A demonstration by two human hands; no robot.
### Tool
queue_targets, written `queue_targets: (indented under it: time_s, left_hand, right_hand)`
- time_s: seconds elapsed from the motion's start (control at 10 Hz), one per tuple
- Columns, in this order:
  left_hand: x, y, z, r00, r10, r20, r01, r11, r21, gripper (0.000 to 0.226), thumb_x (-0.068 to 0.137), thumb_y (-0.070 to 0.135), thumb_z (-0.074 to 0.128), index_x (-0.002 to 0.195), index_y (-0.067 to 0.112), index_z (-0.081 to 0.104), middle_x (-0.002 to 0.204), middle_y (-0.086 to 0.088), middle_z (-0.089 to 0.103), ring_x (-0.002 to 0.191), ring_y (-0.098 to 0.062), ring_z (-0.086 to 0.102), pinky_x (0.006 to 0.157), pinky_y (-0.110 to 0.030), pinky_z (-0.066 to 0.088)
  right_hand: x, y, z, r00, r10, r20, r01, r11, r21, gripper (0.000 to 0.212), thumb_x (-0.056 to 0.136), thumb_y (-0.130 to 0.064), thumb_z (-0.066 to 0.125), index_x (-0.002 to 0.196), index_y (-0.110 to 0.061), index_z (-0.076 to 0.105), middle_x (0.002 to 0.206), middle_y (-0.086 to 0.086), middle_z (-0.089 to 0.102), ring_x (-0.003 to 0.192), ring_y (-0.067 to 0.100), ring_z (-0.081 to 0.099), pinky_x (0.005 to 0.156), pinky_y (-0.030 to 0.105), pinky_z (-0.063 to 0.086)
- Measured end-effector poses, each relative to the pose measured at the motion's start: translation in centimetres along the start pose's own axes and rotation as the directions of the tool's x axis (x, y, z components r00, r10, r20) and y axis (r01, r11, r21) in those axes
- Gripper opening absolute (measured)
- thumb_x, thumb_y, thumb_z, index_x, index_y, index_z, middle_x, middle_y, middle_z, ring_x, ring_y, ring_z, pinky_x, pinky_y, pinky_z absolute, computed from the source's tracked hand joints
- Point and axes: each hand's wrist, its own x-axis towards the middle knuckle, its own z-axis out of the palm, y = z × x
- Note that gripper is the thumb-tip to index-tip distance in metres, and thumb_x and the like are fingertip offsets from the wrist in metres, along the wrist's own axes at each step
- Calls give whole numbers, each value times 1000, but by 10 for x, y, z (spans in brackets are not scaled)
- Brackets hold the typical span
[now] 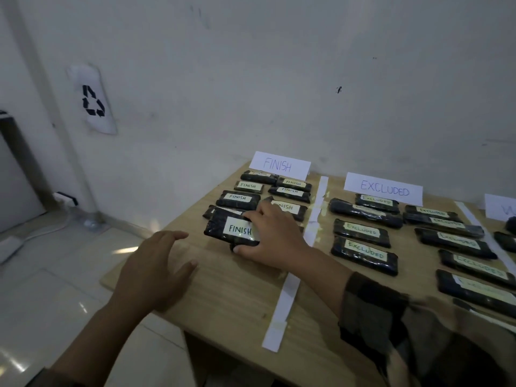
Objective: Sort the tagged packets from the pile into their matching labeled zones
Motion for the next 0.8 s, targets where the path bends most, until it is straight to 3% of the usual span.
queue_targets:
  time_s: [0.2, 0.4, 0.6, 0.8]
  left_hand:
    - [1, -19, 0, 998, -15, 65, 7, 993, 122, 56, 77, 58, 52, 124, 29, 53, 131, 4, 52, 117, -17, 51, 94, -38, 44]
    - [4, -25, 6, 995, 7, 96, -20, 991, 136, 49, 82, 55, 57, 124, 31, 55, 133, 4, 52, 120, -16, 49, 97, -36, 42]
    - [11, -26, 11, 996, 51, 75, -61, 988, 141, 74, 66, 72, 26, 116, 29, 61, 122, 4, 59, 109, -17, 56, 87, -36, 45]
    - [13, -10, 12, 996, 74, 43, -78, 993, 94, 62, 70, 69, 34, 116, 35, 57, 124, 7, 58, 111, -14, 53, 89, -35, 43]
  right_hand:
    - [36, -26, 22, 997, 12, 71, -9, 999, -40, 68, 76, -65, 59, 126, -19, 50, 116, 3, 46, 110, 22, 43, 90, 39, 33]
    - [61, -45, 39, 990, 53, 127, -44, 996, -74, 65, 75, -64, 59, 122, -18, 55, 117, 6, 49, 110, 25, 44, 93, 43, 32]
    - [69, -50, 51, 980, 77, 181, -59, 993, -102, 63, 76, -66, 58, 117, -17, 58, 120, 9, 52, 113, 29, 46, 94, 46, 31]
    - [64, -38, 43, 983, 86, 162, -76, 995, -69, 72, 77, -72, 51, 125, -19, 54, 124, 7, 52, 115, 27, 45, 97, 46, 31]
